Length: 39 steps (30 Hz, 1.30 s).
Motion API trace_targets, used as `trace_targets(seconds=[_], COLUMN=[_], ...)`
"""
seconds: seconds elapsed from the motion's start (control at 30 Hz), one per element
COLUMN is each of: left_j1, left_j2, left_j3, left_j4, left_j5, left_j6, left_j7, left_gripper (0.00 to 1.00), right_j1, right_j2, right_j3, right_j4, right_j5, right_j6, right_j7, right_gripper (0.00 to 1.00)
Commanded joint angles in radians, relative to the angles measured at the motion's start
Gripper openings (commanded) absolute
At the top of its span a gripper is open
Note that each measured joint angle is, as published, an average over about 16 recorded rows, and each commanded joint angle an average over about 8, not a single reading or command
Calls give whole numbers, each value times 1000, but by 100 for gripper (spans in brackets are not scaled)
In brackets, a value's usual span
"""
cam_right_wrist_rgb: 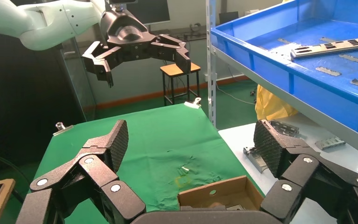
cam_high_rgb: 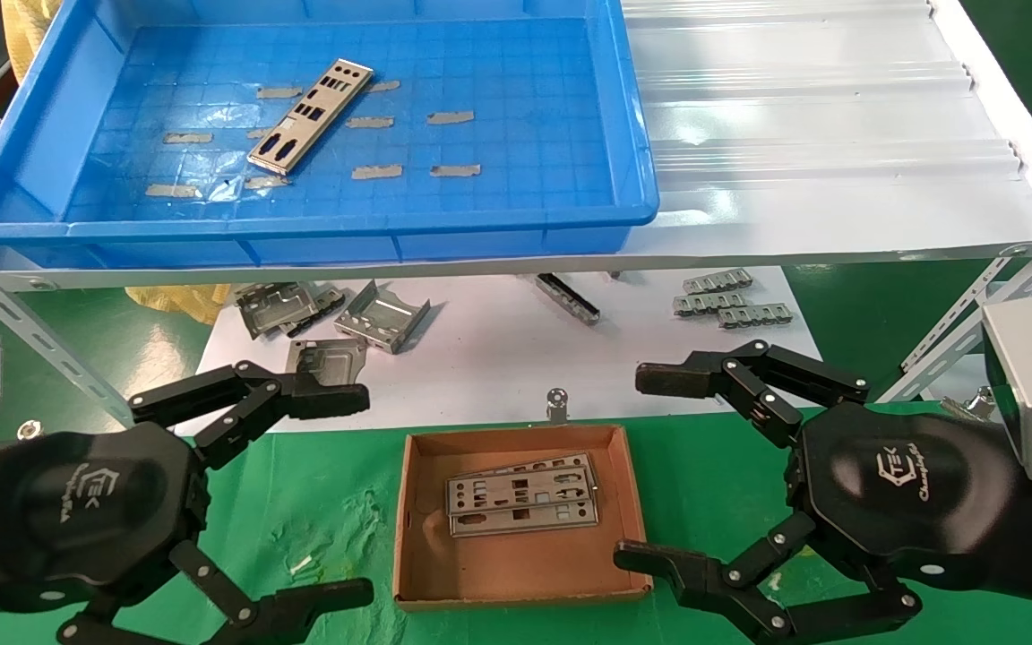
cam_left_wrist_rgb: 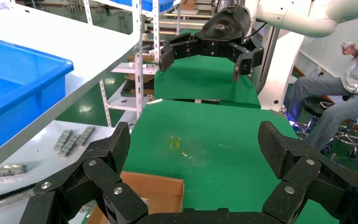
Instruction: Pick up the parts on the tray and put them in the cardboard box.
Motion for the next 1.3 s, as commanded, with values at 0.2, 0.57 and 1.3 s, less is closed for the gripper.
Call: trace_targets(seconds=[0.2, 0.57, 1.3], left_j1=[0, 0, 0], left_j2=[0, 0, 0], left_j3=[0, 0, 0], left_j4=[0, 0, 0], left_j5=[0, 0, 0], left_j6=[0, 0, 0], left_j7=[0, 0, 0], left_gripper=[100, 100, 100], right_j1=[0, 0, 0], right_j2=[0, 0, 0], right_j3=[0, 0, 0], right_j4=[0, 0, 0], right_j5=[0, 0, 0], right_j6=[0, 0, 0], right_j7=[0, 0, 0], right_gripper=[100, 68, 0])
